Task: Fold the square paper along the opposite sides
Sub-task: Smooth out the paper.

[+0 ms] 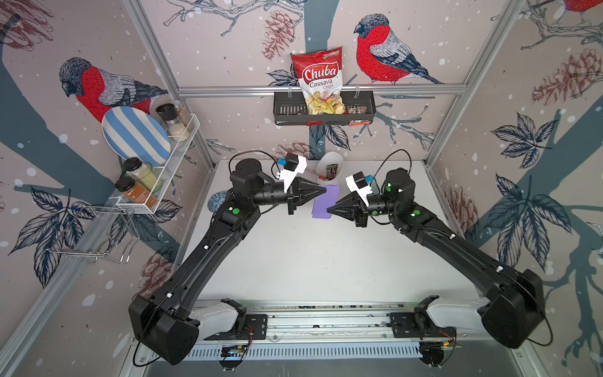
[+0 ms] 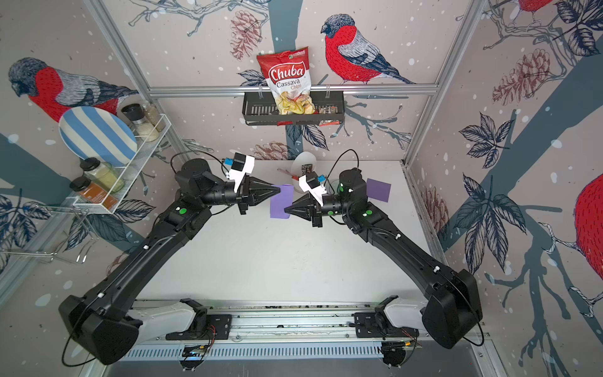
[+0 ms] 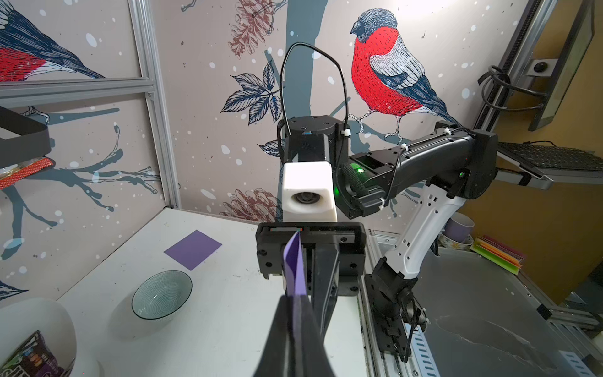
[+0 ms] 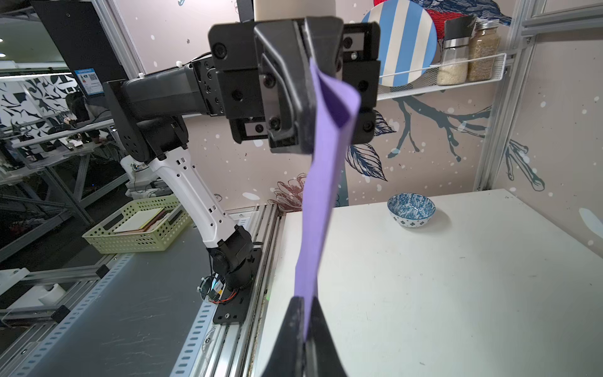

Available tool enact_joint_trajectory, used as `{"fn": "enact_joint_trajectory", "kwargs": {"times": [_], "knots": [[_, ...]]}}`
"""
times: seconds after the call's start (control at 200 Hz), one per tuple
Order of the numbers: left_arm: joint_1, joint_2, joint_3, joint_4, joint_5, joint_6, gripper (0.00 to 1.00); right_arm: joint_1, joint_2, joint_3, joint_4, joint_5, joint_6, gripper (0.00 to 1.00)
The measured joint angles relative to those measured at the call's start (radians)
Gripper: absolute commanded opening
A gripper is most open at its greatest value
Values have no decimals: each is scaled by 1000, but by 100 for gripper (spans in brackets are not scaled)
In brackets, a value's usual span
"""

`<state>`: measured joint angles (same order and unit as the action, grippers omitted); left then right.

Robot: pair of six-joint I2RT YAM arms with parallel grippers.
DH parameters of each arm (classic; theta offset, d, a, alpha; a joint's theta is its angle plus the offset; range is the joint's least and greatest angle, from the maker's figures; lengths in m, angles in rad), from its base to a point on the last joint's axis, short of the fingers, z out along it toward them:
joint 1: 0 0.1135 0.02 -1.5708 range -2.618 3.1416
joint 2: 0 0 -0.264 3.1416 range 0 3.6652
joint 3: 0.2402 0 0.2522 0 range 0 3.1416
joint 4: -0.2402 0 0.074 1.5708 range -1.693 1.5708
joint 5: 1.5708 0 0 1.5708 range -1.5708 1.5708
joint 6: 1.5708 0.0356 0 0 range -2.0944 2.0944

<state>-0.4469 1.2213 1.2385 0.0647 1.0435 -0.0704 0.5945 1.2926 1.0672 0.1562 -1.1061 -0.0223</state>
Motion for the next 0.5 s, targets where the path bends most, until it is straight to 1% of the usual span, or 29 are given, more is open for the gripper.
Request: {"fn": "enact_joint_trajectory", "kwargs": {"times": [0.01, 0.03, 0.035, 0.205, 0.235, 0.25, 0.27, 0.305, 0.32, 0.335, 0.37, 0.5], "knots": [[0, 0, 0, 0, -2, 0, 0, 0, 0, 0, 0, 0, -1, 16], [0, -2, 0, 1, -2, 0, 0, 0, 0, 0, 0, 1, -2, 1], [0, -2, 0, 1, -2, 0, 0, 0, 0, 0, 0, 1, -3, 0], [0, -6, 1, -1, -1, 0, 0, 5, 0, -5, 1, 8, -4, 0], [0, -7, 1, -2, -1, 0, 0, 7, -2, -7, 2, 8, -5, 15], [0, -7, 1, -3, -1, 0, 0, 8, -3, -7, 2, 8, -5, 19], [0, -8, 1, -3, -1, 0, 0, 9, -4, -8, 2, 8, -5, 22], [0, -9, 1, 0, -1, 0, 0, 10, -5, -8, 1, 8, -4, 23], [0, -10, 1, 0, -3, 0, 0, 11, -5, -9, 1, 8, -4, 22], [0, -11, 1, 0, -4, 0, 0, 11, -5, -10, 1, 8, -5, 18], [0, -11, 2, 0, -4, 0, 0, 11, -5, -11, 0, 11, -5, 0], [0, -16, 2, 0, -5, 2, 0, 11, -5, -15, 1, 24, -5, 0]]}}
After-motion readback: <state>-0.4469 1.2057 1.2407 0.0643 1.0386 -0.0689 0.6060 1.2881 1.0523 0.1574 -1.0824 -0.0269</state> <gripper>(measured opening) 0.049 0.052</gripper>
